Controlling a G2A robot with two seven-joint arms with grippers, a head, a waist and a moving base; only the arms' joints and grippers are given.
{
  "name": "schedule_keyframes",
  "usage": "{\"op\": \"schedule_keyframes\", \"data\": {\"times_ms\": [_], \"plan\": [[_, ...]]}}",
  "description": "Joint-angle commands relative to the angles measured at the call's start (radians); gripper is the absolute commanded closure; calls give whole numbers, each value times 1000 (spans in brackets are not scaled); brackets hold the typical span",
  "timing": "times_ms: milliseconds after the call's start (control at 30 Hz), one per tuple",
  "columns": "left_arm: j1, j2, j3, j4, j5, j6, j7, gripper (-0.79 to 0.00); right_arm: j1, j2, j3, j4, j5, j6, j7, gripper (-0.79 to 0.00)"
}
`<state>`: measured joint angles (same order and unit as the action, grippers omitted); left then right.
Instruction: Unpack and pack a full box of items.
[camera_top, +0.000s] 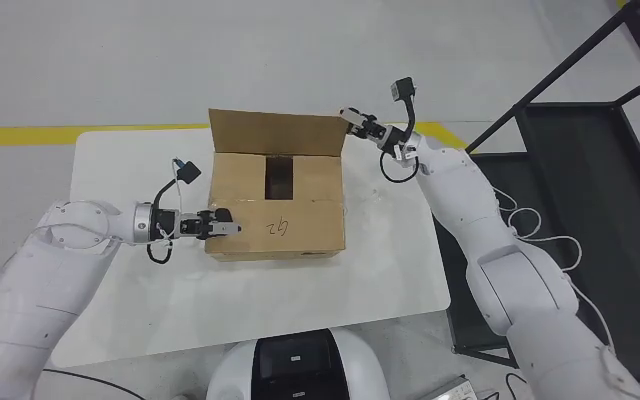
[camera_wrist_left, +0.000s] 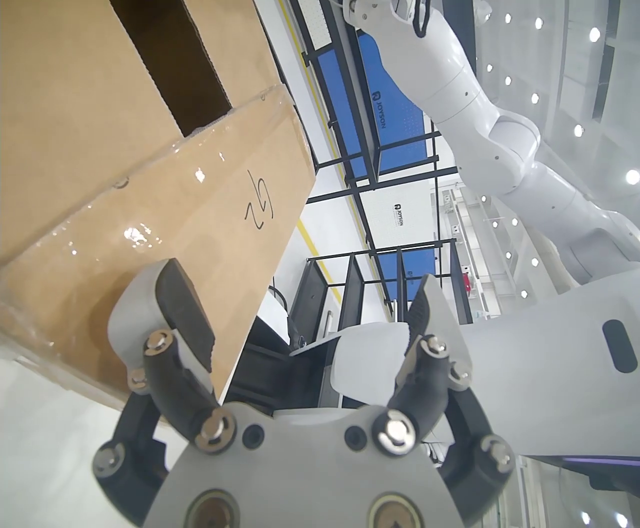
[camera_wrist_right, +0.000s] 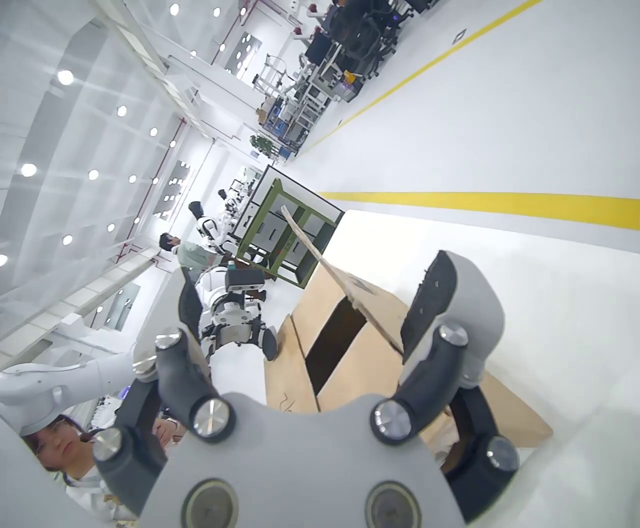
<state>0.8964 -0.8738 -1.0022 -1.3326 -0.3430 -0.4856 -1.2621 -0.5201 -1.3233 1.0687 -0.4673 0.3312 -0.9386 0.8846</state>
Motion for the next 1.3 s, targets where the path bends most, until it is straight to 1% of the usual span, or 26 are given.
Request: {"op": "schedule_keyframes", "data": {"times_ms": [0, 167, 367, 567, 767, 833, 900, 1167, 1267], "plan": [[2, 1, -5, -6, 0, -3, 1, -785, -19, 9, -2, -50, 8, 21, 18, -785], [18, 7, -38, -31, -20, -30, 5, -785, -95, 52, -9, -218, 6, 77, 74, -785], [34, 15, -68, -49, -23, -29, -1, -785, -176, 101, -10, -358, -1, 134, 131, -785], [49, 19, -91, -74, -39, -35, -5, -785, -233, 132, -23, -434, -17, 169, 166, -785], [56, 22, -115, -80, -60, -36, 12, -785, -254, 143, -41, -454, -43, 178, 175, -785], [48, 18, -114, -63, -79, -36, 27, -785, -252, 144, -47, -448, -54, 177, 174, -785], [30, 12, -106, -29, -82, -17, 53, -785, -250, 142, -53, -439, -60, 175, 168, -785], [-59, -22, -12, 83, -42, 58, 53, -785, -239, 141, -59, -416, -88, 172, 142, -785], [-79, -30, 8, 119, -19, 85, 68, -785, -237, 145, -51, -415, -95, 171, 137, -785]]}}
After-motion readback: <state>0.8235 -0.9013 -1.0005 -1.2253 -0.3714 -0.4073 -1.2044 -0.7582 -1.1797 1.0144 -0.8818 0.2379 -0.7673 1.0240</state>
